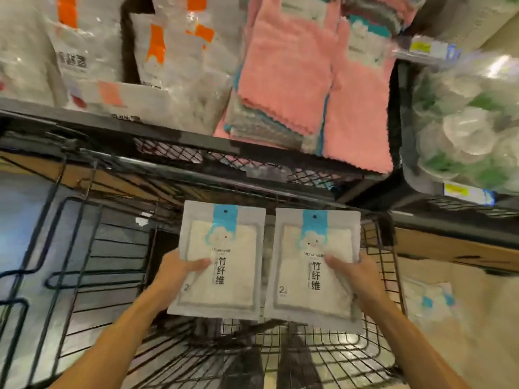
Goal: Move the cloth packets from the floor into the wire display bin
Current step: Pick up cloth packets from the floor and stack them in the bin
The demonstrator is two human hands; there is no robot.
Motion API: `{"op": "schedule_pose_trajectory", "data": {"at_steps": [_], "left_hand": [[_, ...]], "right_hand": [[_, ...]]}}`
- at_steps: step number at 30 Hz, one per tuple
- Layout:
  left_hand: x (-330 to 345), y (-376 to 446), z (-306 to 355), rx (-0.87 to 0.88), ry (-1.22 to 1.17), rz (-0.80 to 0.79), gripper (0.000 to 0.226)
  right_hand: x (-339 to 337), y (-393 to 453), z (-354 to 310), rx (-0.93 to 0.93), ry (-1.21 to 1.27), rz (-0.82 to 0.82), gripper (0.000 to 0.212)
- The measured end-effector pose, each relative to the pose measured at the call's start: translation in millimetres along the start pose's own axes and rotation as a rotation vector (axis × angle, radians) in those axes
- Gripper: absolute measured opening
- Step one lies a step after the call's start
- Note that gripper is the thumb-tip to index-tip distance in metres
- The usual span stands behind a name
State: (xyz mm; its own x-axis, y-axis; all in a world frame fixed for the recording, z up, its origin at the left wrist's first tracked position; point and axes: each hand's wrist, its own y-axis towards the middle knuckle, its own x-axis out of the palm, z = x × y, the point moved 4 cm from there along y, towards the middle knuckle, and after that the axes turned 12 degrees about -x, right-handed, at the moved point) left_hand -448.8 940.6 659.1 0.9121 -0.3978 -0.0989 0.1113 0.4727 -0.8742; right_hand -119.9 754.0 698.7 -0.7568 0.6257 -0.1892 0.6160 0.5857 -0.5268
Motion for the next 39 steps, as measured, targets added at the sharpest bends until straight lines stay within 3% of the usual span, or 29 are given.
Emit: {"op": "schedule_pose_trajectory", "data": {"at_steps": [3, 7, 12, 16, 18, 24, 29, 33, 37, 39], "left_hand": [[1, 47, -18, -0.034, 0.004, 0.039, 0.034], [0, 102, -36, -0.056, 0.038, 0.077, 0.037], [13, 140, -51, 0.001, 0.05, 0.04, 0.032], [18, 157, -59, 0.047, 0.243, 0.239, 0.046], [20, 159, -62, 0.051, 0.384, 0.375, 0.062], [34, 153, -68, 0.121, 0.436, 0.475, 0.061], [37, 155, -72, 0.174, 0.613, 0.605, 0.082], [50, 151, -68, 0.293, 1.016, 0.737, 0.076], [63, 147, -69, 0.354, 1.375, 0.687, 0.062], [64, 137, -60, 0.379, 1.391, 0.686, 0.057]], "right_hand": [[15, 32, 42, 0.035, -0.024, -0.006, 0.033], [34, 70, 89, 0.059, -0.041, -0.007, 0.025], [49, 102, 131, 0.076, -0.14, 0.01, 0.024], [58, 108, 143, 0.048, -0.232, 0.091, 0.017], [63, 105, 143, 0.011, -0.293, 0.152, 0.023], [78, 97, 144, -0.09, -0.455, 0.219, 0.046], [82, 95, 142, -0.186, -0.663, 0.239, 0.056], [78, 102, 134, -0.204, -0.964, 0.165, 0.076], [83, 103, 121, -0.241, -1.283, 0.001, 0.102], [81, 101, 113, -0.286, -1.351, -0.054, 0.105]]}}
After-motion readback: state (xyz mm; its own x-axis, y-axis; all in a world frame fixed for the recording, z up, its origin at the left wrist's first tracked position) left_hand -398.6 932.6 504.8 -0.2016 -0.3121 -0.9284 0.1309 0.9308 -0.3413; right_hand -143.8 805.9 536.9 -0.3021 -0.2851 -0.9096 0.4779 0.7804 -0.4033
